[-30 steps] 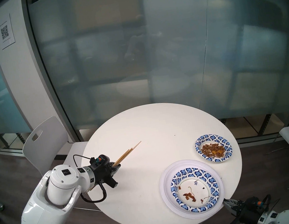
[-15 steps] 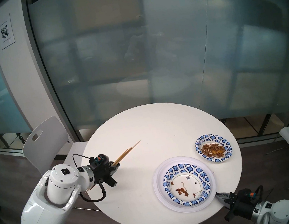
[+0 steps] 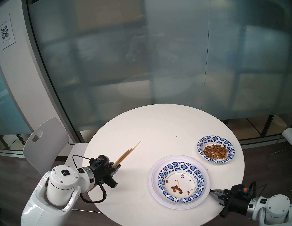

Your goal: Stack the plates into one stack

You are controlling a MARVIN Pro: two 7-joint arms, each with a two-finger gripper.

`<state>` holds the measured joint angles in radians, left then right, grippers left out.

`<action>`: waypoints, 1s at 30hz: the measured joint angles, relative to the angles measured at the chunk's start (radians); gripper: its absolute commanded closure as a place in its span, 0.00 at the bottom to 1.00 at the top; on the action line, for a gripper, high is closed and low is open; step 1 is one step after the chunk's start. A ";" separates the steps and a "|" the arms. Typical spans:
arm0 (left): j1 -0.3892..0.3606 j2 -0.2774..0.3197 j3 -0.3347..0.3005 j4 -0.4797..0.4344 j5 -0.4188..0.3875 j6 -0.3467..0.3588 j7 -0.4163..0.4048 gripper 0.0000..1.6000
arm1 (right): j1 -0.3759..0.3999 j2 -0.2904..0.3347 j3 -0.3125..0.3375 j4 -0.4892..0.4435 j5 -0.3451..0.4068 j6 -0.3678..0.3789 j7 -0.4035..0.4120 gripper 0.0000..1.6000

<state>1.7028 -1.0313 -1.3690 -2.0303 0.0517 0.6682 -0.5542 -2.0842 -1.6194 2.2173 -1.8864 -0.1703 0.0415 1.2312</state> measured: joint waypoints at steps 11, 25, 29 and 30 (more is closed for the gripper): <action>0.021 0.007 -0.014 -0.010 -0.006 0.000 0.003 1.00 | 0.034 0.005 -0.038 0.024 -0.004 -0.012 -0.001 1.00; 0.034 0.010 -0.009 -0.016 -0.008 -0.002 0.009 1.00 | -0.016 0.004 0.036 -0.003 0.005 -0.016 0.015 1.00; 0.030 0.006 0.005 -0.017 -0.008 -0.002 0.013 1.00 | -0.035 0.002 0.075 -0.017 0.016 -0.034 0.022 1.00; 0.029 0.005 0.009 -0.018 -0.008 -0.001 0.014 1.00 | -0.038 0.002 0.082 -0.021 0.019 -0.040 0.024 1.00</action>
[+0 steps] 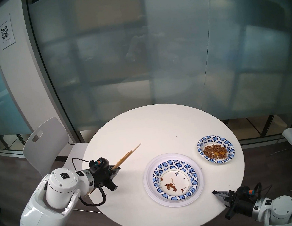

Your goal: Stack the plates into one stack

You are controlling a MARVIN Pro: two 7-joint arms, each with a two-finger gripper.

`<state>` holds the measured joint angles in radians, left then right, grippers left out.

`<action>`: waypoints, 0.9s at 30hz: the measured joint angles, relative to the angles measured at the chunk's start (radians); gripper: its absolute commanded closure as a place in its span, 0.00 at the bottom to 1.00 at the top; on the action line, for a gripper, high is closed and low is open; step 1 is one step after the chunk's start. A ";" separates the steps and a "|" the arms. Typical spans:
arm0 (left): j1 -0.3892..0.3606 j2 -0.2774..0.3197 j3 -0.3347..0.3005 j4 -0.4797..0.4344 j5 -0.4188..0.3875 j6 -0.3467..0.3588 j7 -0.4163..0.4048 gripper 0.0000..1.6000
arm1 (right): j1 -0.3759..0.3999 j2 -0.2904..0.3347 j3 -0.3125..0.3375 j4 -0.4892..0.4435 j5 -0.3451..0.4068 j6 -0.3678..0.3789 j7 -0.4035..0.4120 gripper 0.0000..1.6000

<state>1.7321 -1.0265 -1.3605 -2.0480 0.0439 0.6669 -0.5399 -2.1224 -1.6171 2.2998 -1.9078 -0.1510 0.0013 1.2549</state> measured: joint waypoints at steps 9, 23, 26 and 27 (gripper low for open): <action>-0.003 -0.009 0.018 -0.003 -0.003 0.006 0.012 1.00 | 0.016 0.016 0.035 -0.020 0.022 -0.041 0.012 1.00; -0.003 -0.012 0.005 0.001 -0.012 0.020 0.028 1.00 | 0.131 0.098 0.060 0.055 0.034 -0.015 0.003 1.00; -0.004 -0.012 0.004 0.001 -0.013 0.023 0.030 1.00 | 0.160 0.119 0.060 0.079 0.037 -0.003 -0.001 1.00; -0.005 -0.012 0.002 0.003 -0.014 0.025 0.031 1.00 | 0.178 0.135 0.058 0.096 0.039 0.004 -0.003 1.00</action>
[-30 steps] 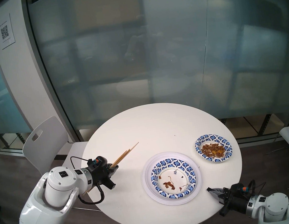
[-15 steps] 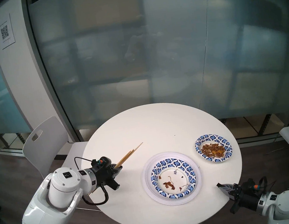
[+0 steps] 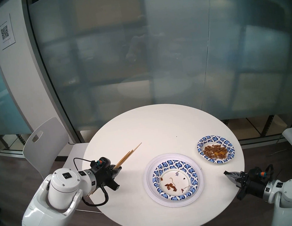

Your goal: Stack the plates into one stack

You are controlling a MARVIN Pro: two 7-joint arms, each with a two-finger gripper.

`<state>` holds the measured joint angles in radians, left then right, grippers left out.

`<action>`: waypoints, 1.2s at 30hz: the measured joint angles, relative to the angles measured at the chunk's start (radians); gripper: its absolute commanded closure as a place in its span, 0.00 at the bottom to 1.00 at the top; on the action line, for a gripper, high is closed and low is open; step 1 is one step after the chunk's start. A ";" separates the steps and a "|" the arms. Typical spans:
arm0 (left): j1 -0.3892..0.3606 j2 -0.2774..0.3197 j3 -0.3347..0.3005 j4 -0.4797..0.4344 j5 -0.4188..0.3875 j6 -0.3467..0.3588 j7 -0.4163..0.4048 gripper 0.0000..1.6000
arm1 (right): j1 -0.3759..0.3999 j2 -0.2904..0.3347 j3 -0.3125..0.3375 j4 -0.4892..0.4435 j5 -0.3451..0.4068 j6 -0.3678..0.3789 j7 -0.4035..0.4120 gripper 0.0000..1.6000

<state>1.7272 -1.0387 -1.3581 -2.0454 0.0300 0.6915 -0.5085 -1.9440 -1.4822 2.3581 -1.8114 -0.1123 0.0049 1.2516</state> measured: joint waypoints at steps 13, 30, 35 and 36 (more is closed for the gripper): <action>-0.010 -0.003 -0.009 0.016 -0.007 0.012 0.012 1.00 | 0.107 0.100 -0.038 0.100 0.018 0.045 0.042 0.75; -0.017 -0.003 -0.017 0.029 -0.015 0.012 0.019 1.00 | 0.198 0.161 -0.101 0.231 0.013 0.061 0.073 0.44; -0.017 0.002 -0.026 0.030 -0.019 0.011 0.020 1.00 | 0.221 0.179 -0.121 0.257 0.004 0.060 0.080 0.20; -0.017 0.004 -0.027 0.030 -0.020 0.011 0.020 1.00 | 0.224 0.182 -0.123 0.261 0.004 0.060 0.082 0.19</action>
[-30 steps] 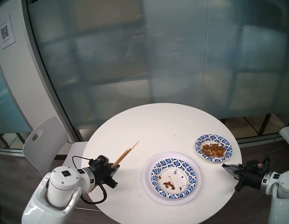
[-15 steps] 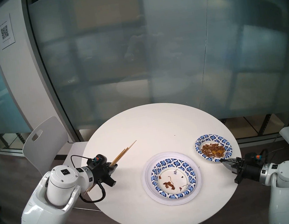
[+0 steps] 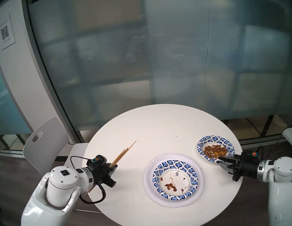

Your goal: Stack the plates into one stack

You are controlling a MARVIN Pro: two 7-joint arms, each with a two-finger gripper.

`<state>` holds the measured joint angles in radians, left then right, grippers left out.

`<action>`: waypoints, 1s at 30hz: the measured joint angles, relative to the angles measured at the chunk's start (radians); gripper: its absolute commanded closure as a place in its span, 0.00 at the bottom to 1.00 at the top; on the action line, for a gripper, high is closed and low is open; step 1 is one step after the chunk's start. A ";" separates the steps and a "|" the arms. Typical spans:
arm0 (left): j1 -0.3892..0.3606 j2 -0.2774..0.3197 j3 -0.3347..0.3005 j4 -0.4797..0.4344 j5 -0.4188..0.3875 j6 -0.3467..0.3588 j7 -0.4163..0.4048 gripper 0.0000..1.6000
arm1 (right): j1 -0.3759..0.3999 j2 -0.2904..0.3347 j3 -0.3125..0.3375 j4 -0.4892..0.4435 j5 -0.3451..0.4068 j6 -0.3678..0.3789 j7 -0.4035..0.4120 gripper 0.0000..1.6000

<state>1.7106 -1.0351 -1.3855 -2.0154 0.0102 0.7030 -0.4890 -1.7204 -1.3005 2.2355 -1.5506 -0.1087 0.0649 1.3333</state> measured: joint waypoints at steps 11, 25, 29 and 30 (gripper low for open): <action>0.000 0.015 -0.008 0.005 -0.008 -0.002 -0.008 1.00 | 0.025 0.024 -0.025 0.017 -0.010 0.014 0.020 0.19; -0.002 0.023 -0.013 0.008 -0.013 -0.003 -0.011 1.00 | 0.051 0.060 -0.061 0.061 -0.064 0.038 0.037 0.23; -0.003 0.025 -0.015 0.010 -0.014 -0.003 -0.011 1.00 | 0.064 0.075 -0.070 0.080 -0.084 0.037 0.039 0.25; -0.003 0.025 -0.016 0.010 -0.014 -0.004 -0.011 1.00 | 0.067 0.078 -0.073 0.083 -0.089 0.037 0.040 0.25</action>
<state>1.7077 -1.0103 -1.4014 -2.0051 -0.0042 0.6994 -0.4996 -1.6532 -1.2225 2.1626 -1.4675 -0.1979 0.1017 1.3731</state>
